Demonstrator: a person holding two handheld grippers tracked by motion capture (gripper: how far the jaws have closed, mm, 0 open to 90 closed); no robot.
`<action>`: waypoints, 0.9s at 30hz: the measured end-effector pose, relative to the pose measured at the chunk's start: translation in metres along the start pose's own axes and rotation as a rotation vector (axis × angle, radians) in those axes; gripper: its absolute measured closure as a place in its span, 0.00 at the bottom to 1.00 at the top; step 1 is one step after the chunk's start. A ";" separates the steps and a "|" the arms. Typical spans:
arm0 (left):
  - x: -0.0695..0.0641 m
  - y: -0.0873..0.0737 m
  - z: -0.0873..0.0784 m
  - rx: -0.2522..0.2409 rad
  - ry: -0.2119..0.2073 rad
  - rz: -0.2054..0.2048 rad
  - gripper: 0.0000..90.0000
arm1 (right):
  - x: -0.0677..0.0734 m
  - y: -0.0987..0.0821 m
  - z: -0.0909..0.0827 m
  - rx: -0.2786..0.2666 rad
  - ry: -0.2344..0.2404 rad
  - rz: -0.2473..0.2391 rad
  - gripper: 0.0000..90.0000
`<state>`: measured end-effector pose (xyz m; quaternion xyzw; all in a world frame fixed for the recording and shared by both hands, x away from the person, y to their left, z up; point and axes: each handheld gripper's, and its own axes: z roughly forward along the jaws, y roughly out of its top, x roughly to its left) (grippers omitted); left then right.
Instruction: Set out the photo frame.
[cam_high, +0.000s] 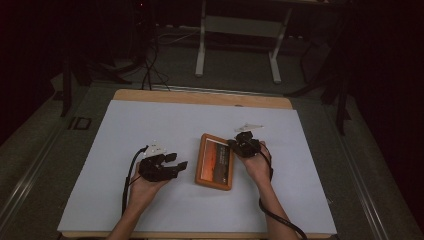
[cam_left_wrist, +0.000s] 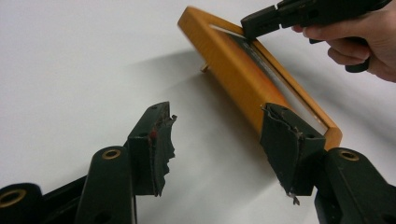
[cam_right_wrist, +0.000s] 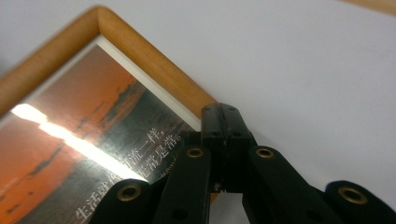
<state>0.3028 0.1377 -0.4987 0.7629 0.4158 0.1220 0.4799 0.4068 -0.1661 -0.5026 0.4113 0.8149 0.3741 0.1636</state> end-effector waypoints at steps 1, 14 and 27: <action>0.000 0.000 0.000 0.002 0.000 0.001 0.48 | -0.001 -0.001 0.001 0.004 -0.003 0.007 1.00; -0.005 0.001 0.000 0.001 -0.022 0.003 0.48 | -0.009 -0.012 0.007 0.006 -0.009 0.039 1.00; -0.022 0.006 0.005 0.011 -0.104 -0.020 0.43 | -0.009 -0.015 0.007 -0.018 -0.005 0.054 1.00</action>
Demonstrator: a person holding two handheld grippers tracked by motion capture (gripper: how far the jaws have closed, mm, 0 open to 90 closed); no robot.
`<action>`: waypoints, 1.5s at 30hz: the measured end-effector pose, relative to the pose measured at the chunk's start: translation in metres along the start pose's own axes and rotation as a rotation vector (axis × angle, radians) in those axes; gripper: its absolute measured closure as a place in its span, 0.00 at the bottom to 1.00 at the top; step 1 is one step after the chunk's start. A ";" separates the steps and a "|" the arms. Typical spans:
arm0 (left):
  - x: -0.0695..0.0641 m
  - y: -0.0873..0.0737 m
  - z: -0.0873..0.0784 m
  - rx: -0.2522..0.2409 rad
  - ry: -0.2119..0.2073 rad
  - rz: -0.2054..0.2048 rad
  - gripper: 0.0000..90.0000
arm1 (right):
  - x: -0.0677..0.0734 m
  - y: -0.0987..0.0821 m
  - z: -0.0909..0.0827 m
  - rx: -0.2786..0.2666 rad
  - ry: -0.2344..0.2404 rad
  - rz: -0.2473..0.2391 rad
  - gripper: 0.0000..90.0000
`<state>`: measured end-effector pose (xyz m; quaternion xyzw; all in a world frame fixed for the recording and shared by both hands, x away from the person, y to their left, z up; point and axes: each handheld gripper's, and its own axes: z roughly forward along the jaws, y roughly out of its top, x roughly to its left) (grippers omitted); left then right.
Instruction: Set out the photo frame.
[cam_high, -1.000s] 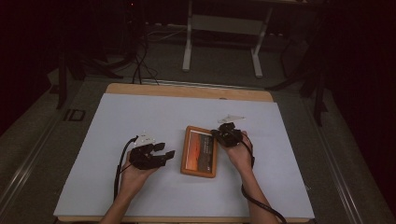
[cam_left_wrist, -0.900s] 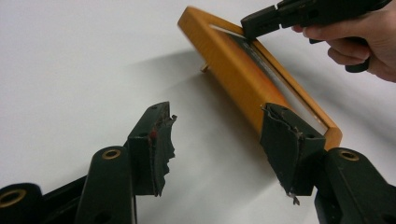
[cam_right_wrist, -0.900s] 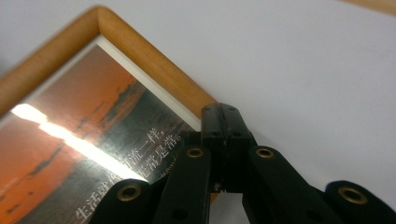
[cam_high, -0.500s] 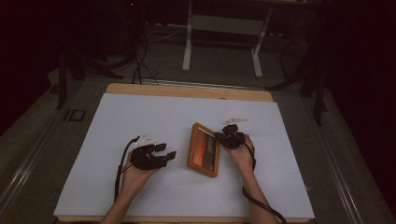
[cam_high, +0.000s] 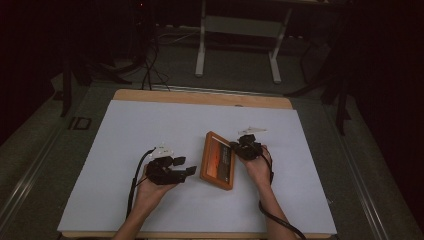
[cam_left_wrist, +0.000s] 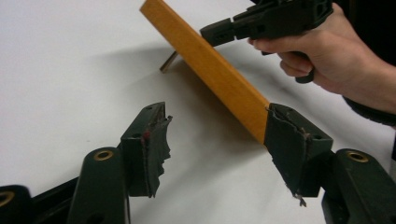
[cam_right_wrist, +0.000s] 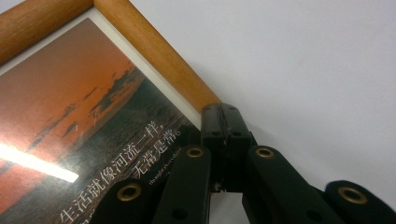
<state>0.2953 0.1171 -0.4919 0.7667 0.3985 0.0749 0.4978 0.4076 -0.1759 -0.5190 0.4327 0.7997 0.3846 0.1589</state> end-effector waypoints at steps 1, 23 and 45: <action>-0.002 0.000 0.002 0.001 -0.006 -0.013 0.43 | 0.000 0.000 0.000 0.000 0.000 0.000 1.00; -0.021 -0.006 0.049 0.063 -0.159 -0.175 0.39 | 0.000 -0.003 0.000 -0.023 -0.003 -0.004 1.00; -0.023 0.000 0.063 0.128 -0.127 -0.301 0.61 | 0.000 -0.003 -0.001 -0.021 -0.011 -0.006 1.00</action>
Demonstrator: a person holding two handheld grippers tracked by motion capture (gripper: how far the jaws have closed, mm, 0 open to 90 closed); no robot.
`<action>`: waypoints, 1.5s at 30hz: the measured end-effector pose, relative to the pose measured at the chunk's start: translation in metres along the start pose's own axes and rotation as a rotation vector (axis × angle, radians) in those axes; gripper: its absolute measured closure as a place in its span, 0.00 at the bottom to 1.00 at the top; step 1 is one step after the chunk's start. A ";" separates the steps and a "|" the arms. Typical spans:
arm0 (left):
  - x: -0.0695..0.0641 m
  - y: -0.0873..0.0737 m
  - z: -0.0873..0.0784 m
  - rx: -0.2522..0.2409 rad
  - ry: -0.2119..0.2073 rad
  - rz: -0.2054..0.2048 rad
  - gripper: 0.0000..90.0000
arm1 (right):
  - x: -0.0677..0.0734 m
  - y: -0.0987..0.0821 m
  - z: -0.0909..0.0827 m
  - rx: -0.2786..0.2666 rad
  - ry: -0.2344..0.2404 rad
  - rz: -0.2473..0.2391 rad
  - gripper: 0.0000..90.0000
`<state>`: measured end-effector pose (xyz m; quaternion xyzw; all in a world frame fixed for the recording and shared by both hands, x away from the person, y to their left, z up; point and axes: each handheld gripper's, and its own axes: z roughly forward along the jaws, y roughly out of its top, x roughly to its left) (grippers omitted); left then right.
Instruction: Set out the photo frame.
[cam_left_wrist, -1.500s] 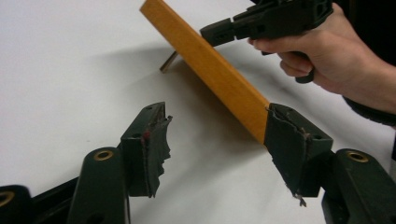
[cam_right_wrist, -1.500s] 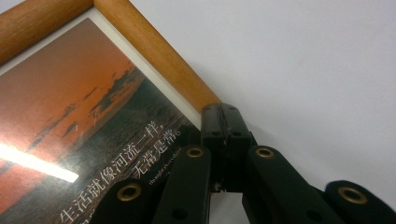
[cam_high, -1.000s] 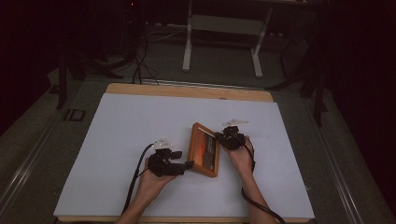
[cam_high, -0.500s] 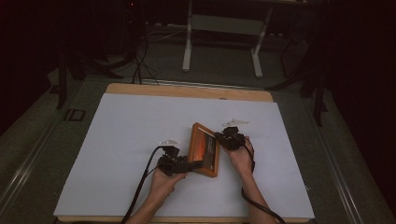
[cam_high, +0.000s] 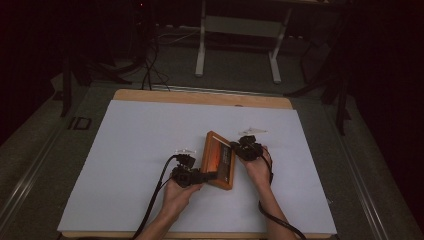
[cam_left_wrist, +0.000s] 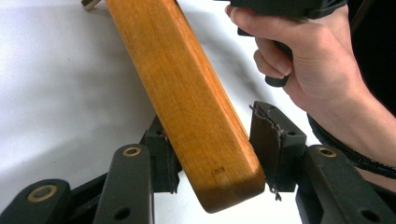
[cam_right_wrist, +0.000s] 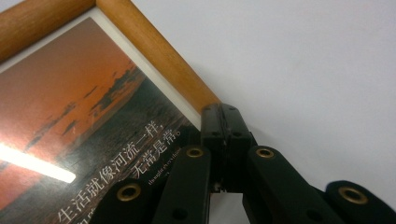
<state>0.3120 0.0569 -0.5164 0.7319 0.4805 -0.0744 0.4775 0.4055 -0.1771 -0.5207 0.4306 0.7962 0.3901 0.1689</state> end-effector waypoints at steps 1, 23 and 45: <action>0.000 0.001 0.000 0.004 -0.001 -0.003 0.61 | 0.000 0.000 0.000 0.001 -0.004 0.000 1.00; -0.003 0.038 -0.022 -0.008 0.059 0.184 0.77 | -0.012 -0.016 -0.045 -0.023 -0.018 -0.042 0.85; -0.026 0.081 -0.069 -0.005 0.037 0.447 0.77 | 0.021 0.013 -0.085 -0.096 0.050 -0.230 0.66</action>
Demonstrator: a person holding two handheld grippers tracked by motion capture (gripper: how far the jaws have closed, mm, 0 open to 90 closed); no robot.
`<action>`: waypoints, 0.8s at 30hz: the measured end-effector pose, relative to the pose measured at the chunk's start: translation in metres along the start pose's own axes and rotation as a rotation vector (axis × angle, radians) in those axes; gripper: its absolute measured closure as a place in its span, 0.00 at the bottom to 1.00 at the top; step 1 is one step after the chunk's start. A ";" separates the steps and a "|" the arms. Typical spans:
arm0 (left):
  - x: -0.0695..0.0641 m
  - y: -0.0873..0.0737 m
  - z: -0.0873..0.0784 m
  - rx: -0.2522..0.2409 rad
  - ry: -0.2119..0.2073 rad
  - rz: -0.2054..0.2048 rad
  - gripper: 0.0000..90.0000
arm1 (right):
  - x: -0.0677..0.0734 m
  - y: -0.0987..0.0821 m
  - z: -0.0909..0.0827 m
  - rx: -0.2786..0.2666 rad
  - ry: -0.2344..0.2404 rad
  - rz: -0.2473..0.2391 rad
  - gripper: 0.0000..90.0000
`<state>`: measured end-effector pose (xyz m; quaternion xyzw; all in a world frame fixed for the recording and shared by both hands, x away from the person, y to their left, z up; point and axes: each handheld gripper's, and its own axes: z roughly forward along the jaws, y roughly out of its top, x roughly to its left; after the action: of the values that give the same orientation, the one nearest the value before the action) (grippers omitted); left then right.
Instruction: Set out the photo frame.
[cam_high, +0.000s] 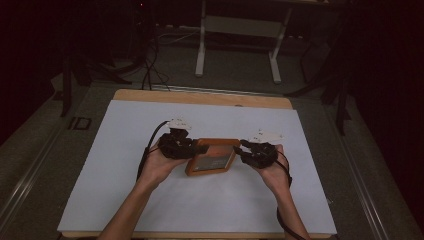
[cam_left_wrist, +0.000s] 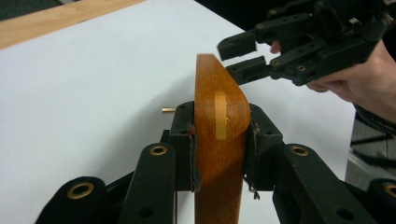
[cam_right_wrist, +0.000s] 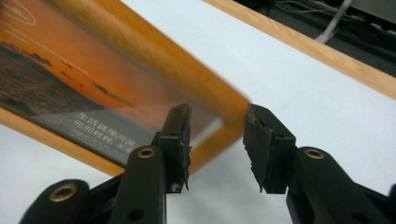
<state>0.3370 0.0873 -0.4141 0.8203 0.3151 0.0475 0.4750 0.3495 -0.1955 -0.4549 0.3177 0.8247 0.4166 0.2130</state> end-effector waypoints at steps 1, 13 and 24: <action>-0.001 0.002 0.000 0.004 -0.007 0.008 0.77 | 0.001 0.001 0.000 -0.001 0.003 -0.005 0.65; 0.001 0.005 0.002 0.001 -0.017 0.043 0.77 | 0.009 0.022 0.003 -0.011 0.139 -0.104 0.46; -0.001 0.014 0.006 0.025 -0.071 0.165 0.76 | 0.020 0.040 0.015 -0.011 0.255 -0.218 0.28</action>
<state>0.3452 0.0769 -0.4056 0.8504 0.2300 0.0537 0.4702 0.3580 -0.1551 -0.4323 0.1697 0.8724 0.4323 0.1522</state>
